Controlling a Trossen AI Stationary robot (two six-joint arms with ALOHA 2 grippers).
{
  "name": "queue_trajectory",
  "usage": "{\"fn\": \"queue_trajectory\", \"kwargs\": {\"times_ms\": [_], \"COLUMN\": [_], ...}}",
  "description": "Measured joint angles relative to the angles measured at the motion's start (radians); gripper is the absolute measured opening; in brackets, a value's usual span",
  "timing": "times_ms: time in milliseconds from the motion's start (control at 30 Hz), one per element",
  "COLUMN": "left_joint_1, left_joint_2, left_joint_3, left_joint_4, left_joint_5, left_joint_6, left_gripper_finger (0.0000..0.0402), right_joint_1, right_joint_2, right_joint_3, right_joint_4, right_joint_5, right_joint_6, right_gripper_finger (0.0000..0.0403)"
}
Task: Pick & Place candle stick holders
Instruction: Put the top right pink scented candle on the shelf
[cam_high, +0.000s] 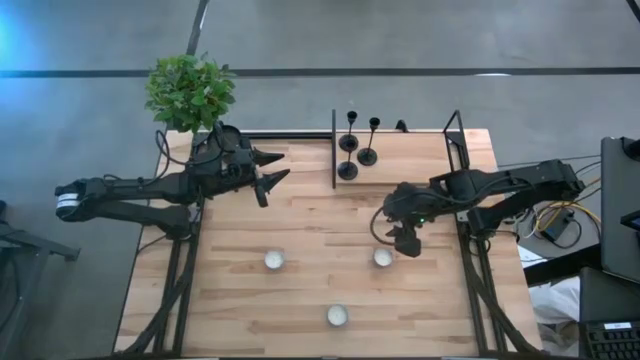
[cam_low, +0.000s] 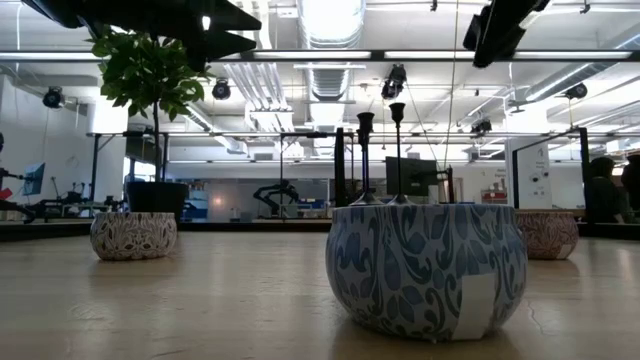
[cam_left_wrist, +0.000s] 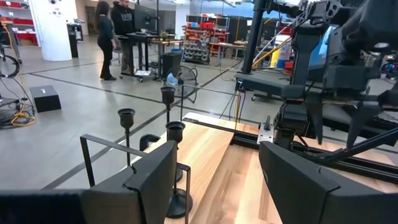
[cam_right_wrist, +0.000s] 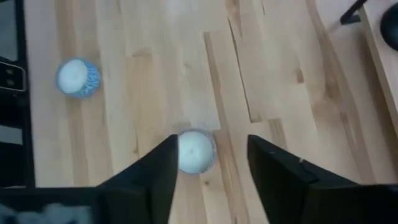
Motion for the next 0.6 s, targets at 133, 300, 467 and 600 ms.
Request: {"fn": "queue_trajectory", "kwargs": {"times_ms": [133,300,467,600], "left_joint_1": [0.0,0.0,0.0,0.0], "left_joint_2": [0.0,0.0,0.0,0.0], "left_joint_3": [0.0,0.0,0.0,0.0], "left_joint_4": [0.0,-0.008,-0.008,-0.007], "left_joint_5": [0.0,0.0,0.0,0.0], "left_joint_6": [0.0,0.0,0.0,0.0], "left_gripper_finger": [0.0236,0.0236,0.0236,0.0236], "right_joint_1": [-0.012,-0.014,-0.015,-0.014], "right_joint_2": [0.021,0.068,0.134,0.175], "right_joint_3": [-0.026,-0.057,-0.059,-0.059], "right_joint_4": [0.002,0.007,0.007,0.009], "right_joint_5": [0.007,0.092,0.124,0.065], "right_joint_6": [-0.021,-0.153,-0.135,-0.114], "right_gripper_finger": [0.0242,0.0288,0.0297,0.0295]}}
